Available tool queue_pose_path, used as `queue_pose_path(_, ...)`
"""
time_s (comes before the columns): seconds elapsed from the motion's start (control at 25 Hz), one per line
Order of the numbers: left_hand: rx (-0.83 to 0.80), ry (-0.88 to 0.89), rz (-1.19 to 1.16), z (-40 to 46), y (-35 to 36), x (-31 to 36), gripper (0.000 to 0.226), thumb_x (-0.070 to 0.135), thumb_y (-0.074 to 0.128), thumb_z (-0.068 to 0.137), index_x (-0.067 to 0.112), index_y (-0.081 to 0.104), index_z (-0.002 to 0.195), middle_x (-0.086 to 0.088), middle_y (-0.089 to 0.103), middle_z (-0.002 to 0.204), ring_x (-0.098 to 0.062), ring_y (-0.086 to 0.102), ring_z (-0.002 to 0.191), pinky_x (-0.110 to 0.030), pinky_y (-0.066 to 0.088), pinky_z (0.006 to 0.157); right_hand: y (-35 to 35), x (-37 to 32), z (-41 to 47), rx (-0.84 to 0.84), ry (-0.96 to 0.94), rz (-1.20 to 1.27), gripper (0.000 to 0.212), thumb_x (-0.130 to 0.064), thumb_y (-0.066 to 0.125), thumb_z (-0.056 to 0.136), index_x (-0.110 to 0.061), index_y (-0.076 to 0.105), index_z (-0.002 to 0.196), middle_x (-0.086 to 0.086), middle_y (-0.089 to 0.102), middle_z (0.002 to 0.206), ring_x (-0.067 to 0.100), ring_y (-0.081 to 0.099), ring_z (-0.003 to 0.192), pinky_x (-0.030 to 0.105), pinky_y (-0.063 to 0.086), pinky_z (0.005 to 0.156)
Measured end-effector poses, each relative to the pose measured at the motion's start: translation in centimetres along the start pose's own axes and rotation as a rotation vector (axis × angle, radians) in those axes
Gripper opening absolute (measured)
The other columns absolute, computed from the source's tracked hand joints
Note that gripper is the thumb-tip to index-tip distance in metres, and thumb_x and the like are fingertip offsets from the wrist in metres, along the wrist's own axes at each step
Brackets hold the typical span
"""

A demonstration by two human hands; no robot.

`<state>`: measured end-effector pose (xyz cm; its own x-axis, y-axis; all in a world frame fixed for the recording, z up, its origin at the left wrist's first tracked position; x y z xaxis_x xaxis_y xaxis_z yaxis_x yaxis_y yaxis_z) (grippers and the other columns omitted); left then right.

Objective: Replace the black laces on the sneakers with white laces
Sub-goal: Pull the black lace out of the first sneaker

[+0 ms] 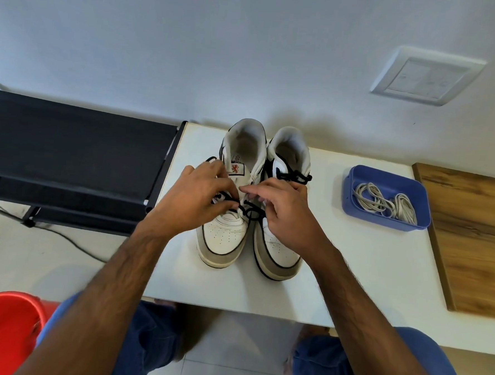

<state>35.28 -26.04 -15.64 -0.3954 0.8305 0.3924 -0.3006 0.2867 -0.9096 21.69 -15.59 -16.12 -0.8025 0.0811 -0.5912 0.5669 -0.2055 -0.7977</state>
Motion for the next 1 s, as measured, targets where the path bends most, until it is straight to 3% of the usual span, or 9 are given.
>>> queue_pose_path(0.2, 0.060, -0.007, 0.046, 0.2, -0.1, -0.3, 0.013, 0.035, 0.072, 0.091, 0.030, 0.072, 0.103, 0.013, 0.043, 0.102, -0.014, 0.049, 0.099, -0.034, 0.030, 0.081, 0.0, 0.0, 0.0, 0.003, 0.001, -0.006, 0.060, 0.011, 0.053, 0.087, -0.030, 0.069, 0.127, -0.021, 0.056, 0.102, -0.002, 0.050, 0.098, 0.028, 0.024, 0.097)
queue_pose_path(0.4, 0.066, 0.057, 0.230, -0.1, -0.5, -0.1, 0.027, 0.047, 0.073, 0.086, 0.026, 0.068, 0.101, 0.002, 0.053, 0.106, -0.021, 0.054, 0.092, -0.038, 0.037, 0.075, 0.0, 0.0, 0.1, -0.006, 0.009, -0.002, 0.058, 0.010, 0.053, 0.088, -0.030, 0.068, 0.128, -0.019, 0.057, 0.103, -0.001, 0.050, 0.098, 0.027, 0.023, 0.096)
queue_pose_path(0.52, 0.037, 0.032, 0.097, 0.1, -0.2, 0.1, 0.019, 0.041, 0.074, 0.088, 0.025, 0.065, 0.094, 0.005, 0.051, 0.105, -0.018, 0.053, 0.090, -0.043, 0.043, 0.078, 0.0, -0.1, 0.0, -0.001, 0.008, -0.004, 0.058, 0.010, 0.053, 0.088, -0.029, 0.069, 0.127, -0.017, 0.059, 0.103, 0.002, 0.053, 0.098, 0.029, 0.024, 0.095)
queue_pose_path(0.6, 0.101, -0.051, -0.126, 0.1, -1.0, -0.6, 0.016, 0.036, 0.077, 0.087, 0.026, 0.064, 0.088, 0.011, 0.050, 0.102, -0.009, 0.052, 0.082, -0.040, 0.046, 0.077, 0.0, -0.1, 0.0, 0.001, 0.007, -0.001, 0.058, 0.009, 0.052, 0.088, -0.030, 0.068, 0.127, -0.019, 0.056, 0.101, 0.001, 0.051, 0.097, 0.029, 0.024, 0.094)
queue_pose_path(0.68, 0.248, -0.204, -0.194, -0.3, -2.5, -2.3, 0.021, 0.033, 0.079, 0.086, 0.024, 0.061, 0.081, 0.012, 0.051, 0.098, -0.003, 0.053, 0.076, -0.039, 0.047, 0.077, -0.1, 0.0, -0.1, 0.004, 0.007, 0.009, 0.059, 0.010, 0.052, 0.088, -0.031, 0.068, 0.127, -0.020, 0.055, 0.101, -0.004, 0.049, 0.095, 0.027, 0.024, 0.096)
queue_pose_path(0.88, 0.513, -0.742, -0.168, -3.6, -4.1, -7.0, 0.015, 0.022, 0.066, 0.086, 0.020, 0.055, 0.076, 0.005, 0.062, 0.079, -0.017, 0.060, 0.074, -0.053, 0.045, 0.099, 0.0, 0.1, 0.0, 0.004, 0.016, 0.009, 0.061, 0.010, 0.051, 0.088, -0.033, 0.068, 0.127, -0.022, 0.054, 0.101, -0.008, 0.046, 0.097, 0.025, 0.022, 0.098)
queue_pose_path(1.0, 0.502, -0.643, -0.272, -2.9, -3.7, -6.3, 0.017, 0.032, 0.072, 0.088, 0.028, 0.056, 0.091, 0.012, 0.062, 0.095, -0.007, 0.060, 0.081, -0.054, 0.050, 0.096, -0.1, 0.0, -0.1, 0.000, 0.020, 0.006, 0.062, 0.010, 0.050, 0.088, -0.033, 0.068, 0.127, -0.022, 0.052, 0.103, -0.006, 0.045, 0.102, 0.025, 0.021, 0.099)
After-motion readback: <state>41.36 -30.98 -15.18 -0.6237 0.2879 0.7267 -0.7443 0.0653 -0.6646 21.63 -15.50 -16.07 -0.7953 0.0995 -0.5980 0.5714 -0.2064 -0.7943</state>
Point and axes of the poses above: each hand's wrist, its own z-axis towards the middle knuckle, its own y-axis out of the palm, x = y × z, the point moved 6 cm from there along z, towards the middle knuckle
